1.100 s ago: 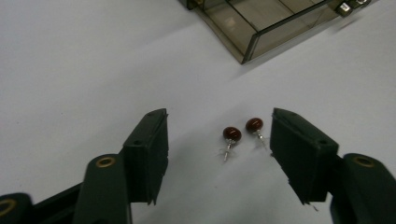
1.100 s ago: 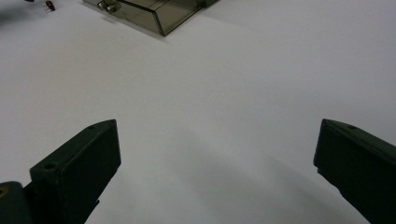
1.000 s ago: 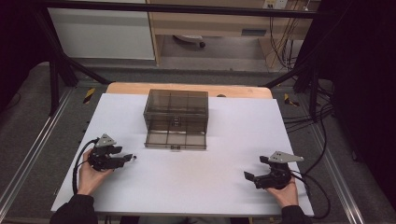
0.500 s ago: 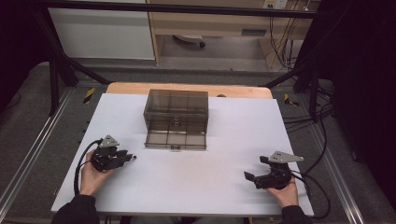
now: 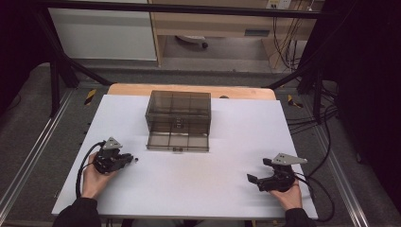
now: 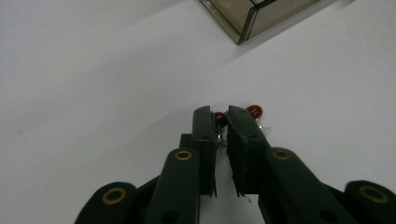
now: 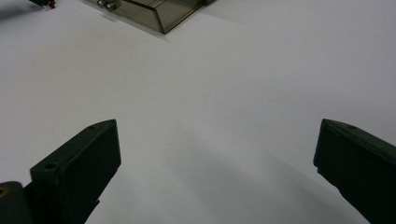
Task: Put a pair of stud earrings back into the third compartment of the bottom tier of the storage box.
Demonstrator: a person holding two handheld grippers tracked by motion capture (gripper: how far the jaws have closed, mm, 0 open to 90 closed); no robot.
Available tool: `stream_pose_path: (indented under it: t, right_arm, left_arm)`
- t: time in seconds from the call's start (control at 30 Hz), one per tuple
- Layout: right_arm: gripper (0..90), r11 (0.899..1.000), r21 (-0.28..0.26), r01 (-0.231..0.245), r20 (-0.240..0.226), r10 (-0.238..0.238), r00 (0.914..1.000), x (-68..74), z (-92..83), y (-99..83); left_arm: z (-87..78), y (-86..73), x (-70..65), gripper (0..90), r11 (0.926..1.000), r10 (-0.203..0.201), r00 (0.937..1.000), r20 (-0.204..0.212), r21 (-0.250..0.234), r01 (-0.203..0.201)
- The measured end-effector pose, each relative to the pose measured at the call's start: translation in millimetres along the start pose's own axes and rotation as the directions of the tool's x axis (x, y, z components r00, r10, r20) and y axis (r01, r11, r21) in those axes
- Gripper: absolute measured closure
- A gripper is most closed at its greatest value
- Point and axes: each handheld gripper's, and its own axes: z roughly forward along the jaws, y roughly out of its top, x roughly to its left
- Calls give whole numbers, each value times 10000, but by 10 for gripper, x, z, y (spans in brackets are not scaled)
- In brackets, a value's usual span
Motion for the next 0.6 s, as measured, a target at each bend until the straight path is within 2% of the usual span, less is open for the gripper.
stream_pose_path:
  t: [0.13, 0.33, 0.6]
  right_arm:
    - [12, 10000, 17, 17, 0, -17, 10000, -1, 1, -1]
    - [12, 10000, 35, 19, -16, -19, 10000, -1, 1, 0]
    - [13, 10000, 19, -2, -21, 2, 10000, 0, 6, -1]
  left_arm:
    - [0, 3, 0, 819, 10000, -98, 10000, 18, 4, 98]
    - [-7, 9, -13, 824, 10000, 6, 10000, -69, -20, -7]
    - [-72, 31, -28, 825, 9994, -149, 9998, -154, -303, 145]
